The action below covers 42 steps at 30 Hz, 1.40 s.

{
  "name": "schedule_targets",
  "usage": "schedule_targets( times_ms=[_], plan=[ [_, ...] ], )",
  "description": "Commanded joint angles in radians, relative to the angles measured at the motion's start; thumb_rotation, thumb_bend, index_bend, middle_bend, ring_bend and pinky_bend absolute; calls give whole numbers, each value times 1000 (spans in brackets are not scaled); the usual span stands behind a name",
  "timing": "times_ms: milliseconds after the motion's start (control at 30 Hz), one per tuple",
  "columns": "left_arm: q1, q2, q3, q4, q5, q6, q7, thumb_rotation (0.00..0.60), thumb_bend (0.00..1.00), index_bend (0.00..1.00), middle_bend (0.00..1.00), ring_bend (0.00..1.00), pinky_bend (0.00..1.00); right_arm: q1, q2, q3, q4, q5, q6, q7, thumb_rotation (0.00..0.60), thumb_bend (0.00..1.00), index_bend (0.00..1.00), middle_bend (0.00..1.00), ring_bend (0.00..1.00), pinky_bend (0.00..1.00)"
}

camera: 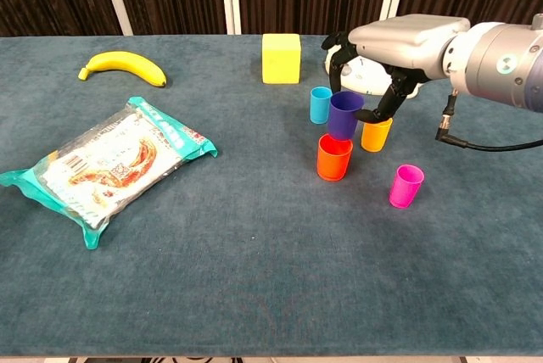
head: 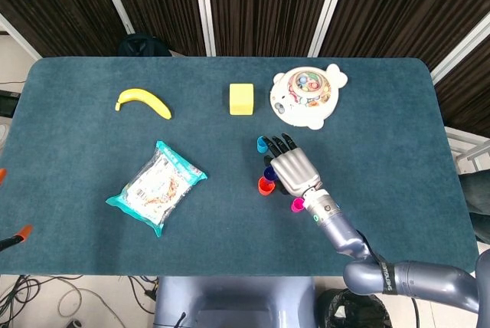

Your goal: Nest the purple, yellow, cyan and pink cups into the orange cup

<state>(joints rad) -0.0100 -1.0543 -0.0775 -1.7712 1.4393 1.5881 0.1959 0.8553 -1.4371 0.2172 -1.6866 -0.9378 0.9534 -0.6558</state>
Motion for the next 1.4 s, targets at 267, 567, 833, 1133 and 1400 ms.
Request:
schedule_targets(
  times_ms=[267, 567, 833, 1133, 1400],
  plan=[
    [1, 0, -1, 1, 0, 2, -1, 600, 0, 47, 12, 0, 63, 2, -1, -24, -12, -5, 11, 11, 600, 463, 443, 0, 58, 52],
    [0, 0, -1, 1, 0, 1, -1, 600, 0, 47, 12, 0, 63, 6, -11, -43, -14, -15, 22, 12, 600, 463, 443, 0, 58, 52],
    [0, 1, 0, 1, 1, 0, -2, 600, 0, 47, 12, 0, 63, 12, -26, -54, 11, -3, 17, 18, 600, 463, 443, 0, 58, 52],
    [0, 1, 0, 0, 2, 1, -1, 600, 0, 47, 12, 0, 63, 16, -34, -65, 31, 22, 0, 28, 600, 463, 281, 0, 58, 52],
    [1, 1, 0, -1, 2, 2, 0, 600, 0, 47, 12, 0, 63, 28, -28, -76, 18, 43, -13, 16, 600, 464, 107, 0, 58, 52]
  ],
)
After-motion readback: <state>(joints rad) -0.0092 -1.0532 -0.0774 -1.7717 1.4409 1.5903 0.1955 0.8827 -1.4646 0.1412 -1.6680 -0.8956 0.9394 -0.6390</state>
